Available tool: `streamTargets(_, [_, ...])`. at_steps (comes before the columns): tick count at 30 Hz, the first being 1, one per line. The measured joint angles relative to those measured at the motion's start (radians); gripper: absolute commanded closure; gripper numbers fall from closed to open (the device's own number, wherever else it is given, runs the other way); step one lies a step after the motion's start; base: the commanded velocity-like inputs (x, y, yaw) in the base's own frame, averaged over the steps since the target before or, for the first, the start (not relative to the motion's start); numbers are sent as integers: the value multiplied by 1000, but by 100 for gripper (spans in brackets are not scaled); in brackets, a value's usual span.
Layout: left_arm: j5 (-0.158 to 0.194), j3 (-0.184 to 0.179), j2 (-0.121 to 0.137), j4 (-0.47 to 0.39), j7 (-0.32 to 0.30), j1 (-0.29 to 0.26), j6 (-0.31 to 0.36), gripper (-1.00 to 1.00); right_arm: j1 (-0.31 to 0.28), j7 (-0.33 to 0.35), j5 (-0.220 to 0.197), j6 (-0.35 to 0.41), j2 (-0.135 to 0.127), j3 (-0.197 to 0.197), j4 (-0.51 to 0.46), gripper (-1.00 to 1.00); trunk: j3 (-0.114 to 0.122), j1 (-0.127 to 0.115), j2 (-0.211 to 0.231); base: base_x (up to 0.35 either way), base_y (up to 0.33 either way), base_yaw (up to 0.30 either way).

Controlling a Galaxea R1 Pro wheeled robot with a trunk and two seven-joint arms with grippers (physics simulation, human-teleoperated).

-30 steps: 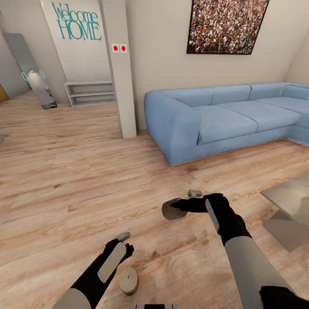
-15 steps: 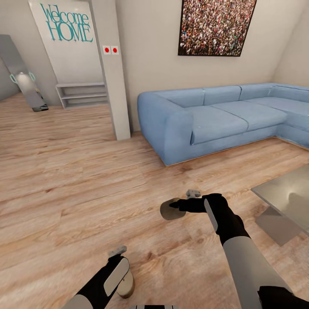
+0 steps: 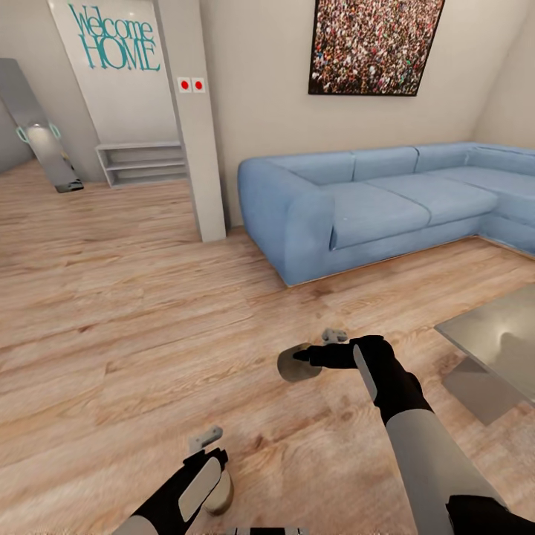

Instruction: Place each of the two pumpkins and all three candles from the living room inside a cabinet in the living room (use any cabinet), then make sure every cabinet is closed, and position the cauldron so it is next to a table in the living room.

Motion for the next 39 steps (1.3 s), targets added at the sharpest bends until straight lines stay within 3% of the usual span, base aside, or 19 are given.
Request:
streamTargets(8, [0, -3, -1, 1, 0, 2, -1, -100, 0, 0, 1, 0, 1, 0, 0, 100, -31, 4, -2, 0, 0, 0])
streamTargets(11, [0, -40, -2, -7, 0, 2, -2, -100, 0, 0, 1, -1, 1, 0, 1, 100, -39, 4, -2, 0, 0, 0])
streamTargets(14, [0, -48, -2, -14, -11, 2, -2, -100, 0, 0, 0, 0, 1, 0, 1, 100, -43, 5, -3, 0, 0, 0])
streamTargets(15, [0, -50, -2, -17, -41, 2, -3, -100, -1, 0, 3, -1, 1, 0, 2, 100, -46, 5, -3, 0, 0, 0])
streamTargets(21, [0, -52, -2, -25, -62, 2, -57, -100, 0, 0, 1, 0, 1, 0, 3, 100, -70, 8, -4, 0, 0, 0])
streamTargets(39, [0, -52, -2, -28, -62, 2, -63, -100, 0, 0, 3, 0, 2, 1, 3, 100, -139, 16, -8, 0, 0, 0])
